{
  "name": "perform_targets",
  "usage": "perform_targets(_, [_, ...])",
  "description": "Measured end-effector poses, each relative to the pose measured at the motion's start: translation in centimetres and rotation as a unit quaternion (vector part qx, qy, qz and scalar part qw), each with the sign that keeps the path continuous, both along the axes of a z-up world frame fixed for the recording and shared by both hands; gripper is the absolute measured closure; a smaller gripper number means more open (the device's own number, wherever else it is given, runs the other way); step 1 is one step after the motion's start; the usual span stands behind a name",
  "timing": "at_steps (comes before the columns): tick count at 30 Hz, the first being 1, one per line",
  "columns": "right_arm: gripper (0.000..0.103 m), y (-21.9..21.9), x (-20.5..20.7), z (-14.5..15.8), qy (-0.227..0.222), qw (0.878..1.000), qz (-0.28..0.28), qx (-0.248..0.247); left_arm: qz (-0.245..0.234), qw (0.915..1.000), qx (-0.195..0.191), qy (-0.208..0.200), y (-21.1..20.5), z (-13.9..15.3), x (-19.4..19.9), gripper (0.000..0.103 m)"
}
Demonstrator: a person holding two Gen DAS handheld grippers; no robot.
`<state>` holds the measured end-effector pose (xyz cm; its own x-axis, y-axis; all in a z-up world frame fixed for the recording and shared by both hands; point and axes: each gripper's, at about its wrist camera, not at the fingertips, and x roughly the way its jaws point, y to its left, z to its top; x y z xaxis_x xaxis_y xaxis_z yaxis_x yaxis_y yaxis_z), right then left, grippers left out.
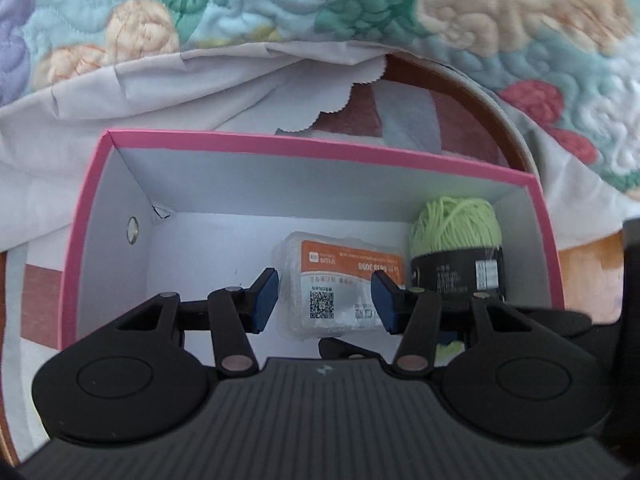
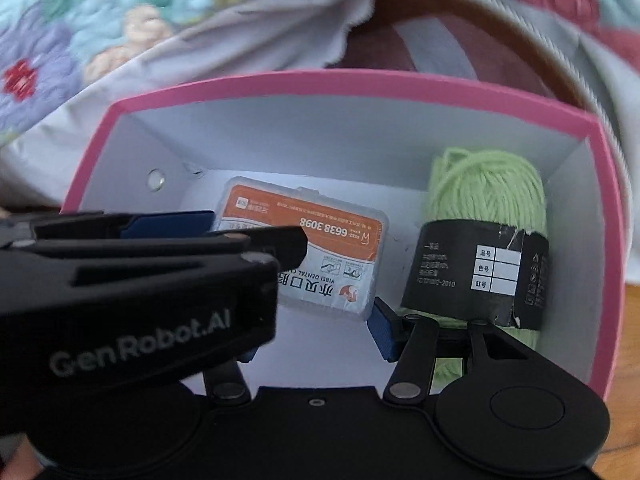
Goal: Organize objects
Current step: 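Carry the clear case with the left tool into the pink box, then open the left tool to release the case and withdraw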
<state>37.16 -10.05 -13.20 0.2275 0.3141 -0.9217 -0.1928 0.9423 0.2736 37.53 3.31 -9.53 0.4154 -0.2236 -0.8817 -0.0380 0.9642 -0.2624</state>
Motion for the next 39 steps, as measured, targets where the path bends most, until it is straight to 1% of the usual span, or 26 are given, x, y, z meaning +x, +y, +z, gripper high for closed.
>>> perform_targets(5, [0.057, -0.1, 0.3, 0.0, 0.003, 1.0, -0.018, -0.013, 0.014, 0.9997, -0.016, 0.008, 0.2, -0.7, 0.3, 0.054])
perform_targets(9, [0.073, -1.4, 0.3, 0.1, -0.001, 0.998, -0.061, 0.004, 0.027, 0.9992, -0.026, 0.017, 0.5, -1.5, 0.2, 0.054])
perform_targets(11, [0.08, -2.1, 0.1, 0.1, -0.005, 0.997, -0.082, 0.009, 0.018, 0.9992, -0.025, 0.026, 0.3, -2.0, 0.2, 0.054])
perform_targets(12, [0.086, -2.1, -0.1, 0.1, -0.011, 0.996, -0.086, 0.004, 0.018, 0.9991, -0.023, 0.031, 0.0, -2.3, 0.4, 0.057])
perform_targets(13, [0.087, -2.2, -0.3, 0.3, -0.018, 0.996, -0.085, 0.009, 0.02, 0.9988, -0.026, 0.037, -0.2, -2.5, 0.4, 0.058])
perform_targets(15, [0.086, -2.4, -0.6, 0.6, -0.022, 0.996, -0.089, 0.021, 0.028, 0.9984, -0.034, 0.035, -0.6, -3.0, 0.3, 0.059])
perform_targets(16, [0.083, -2.5, -0.6, 0.8, -0.023, 0.995, -0.089, 0.026, 0.031, 0.9984, -0.033, 0.033, -0.8, -3.0, 0.3, 0.059])
perform_targets(17, [0.081, -2.5, -0.8, 1.1, -0.02, 0.996, -0.084, 0.031, 0.034, 0.9986, -0.027, 0.03, -1.1, -3.0, 0.3, 0.059])
perform_targets(19, [0.08, -2.4, -1.5, 2.0, -0.023, 0.997, -0.067, 0.032, 0.031, 0.9991, -0.012, 0.025, -1.7, -3.0, 0.4, 0.059])
perform_targets(20, [0.079, -2.5, -2.0, 2.5, -0.03, 0.998, -0.051, 0.03, 0.028, 0.9993, -0.006, 0.023, -1.9, -2.9, 0.4, 0.059])
perform_targets(22, [0.073, -2.2, -3.4, 3.4, -0.054, 0.998, -0.017, 0.027, 0.021, 0.9996, -0.005, 0.019, -2.1, -2.6, 0.2, 0.059])
perform_targets(25, [0.067, -2.9, -5.8, 5.1, -0.097, 0.995, 0.022, 0.022, 0.015, 0.9993, -0.031, 0.017, -1.6, -1.5, -0.4, 0.059])
perform_targets(26, [0.066, -3.2, -6.4, 5.7, -0.107, 0.993, 0.031, 0.026, 0.011, 0.9993, -0.031, 0.018, -1.6, -0.9, -0.8, 0.059])
perform_targets(28, [0.063, -3.8, -7.4, 6.5, -0.117, 0.992, 0.046, 0.025, -0.014, 0.9997, -0.011, 0.019, -2.0, 0.8, -1.9, 0.056])
perform_targets(30, [0.062, -4.3, -8.4, 7.6, -0.126, 0.99, 0.065, 0.016, -0.03, 0.9994, 0.014, 0.013, -2.4, 2.7, -3.3, 0.053])
perform_targets(31, [0.06, -4.3, -8.8, 8.3, -0.135, 0.988, 0.071, 0.011, -0.038, 0.999, 0.021, 0.009, -2.4, 3.7, -4.1, 0.052])
perform_targets(34, [0.057, -4.4, -10.1, 10.3, -0.151, 0.985, 0.08, 0.014, -0.047, 0.9985, 0.026, 0.0, -2.8, 7.1, -6.1, 0.048])
perform_targets(36, [0.057, -4.6, -11.2, 11.8, -0.159, 0.983, 0.088, 0.017, -0.052, 0.9983, 0.027, -0.007, -2.1, 9.9, -7.6, 0.046])
perform_targets(38, [0.053, -4.6, -12.4, 13.4, -0.169, 0.981, 0.096, 0.018, -0.054, 0.9979, 0.034, -0.012, -1.6, 12.0, -8.6, 0.044])
perform_targets(39, [0.046, -4.7, -13.0, 14.2, -0.175, 0.979, 0.1, 0.018, -0.055, 0.9976, 0.038, -0.016, -1.5, 12.9, -9.5, 0.042])
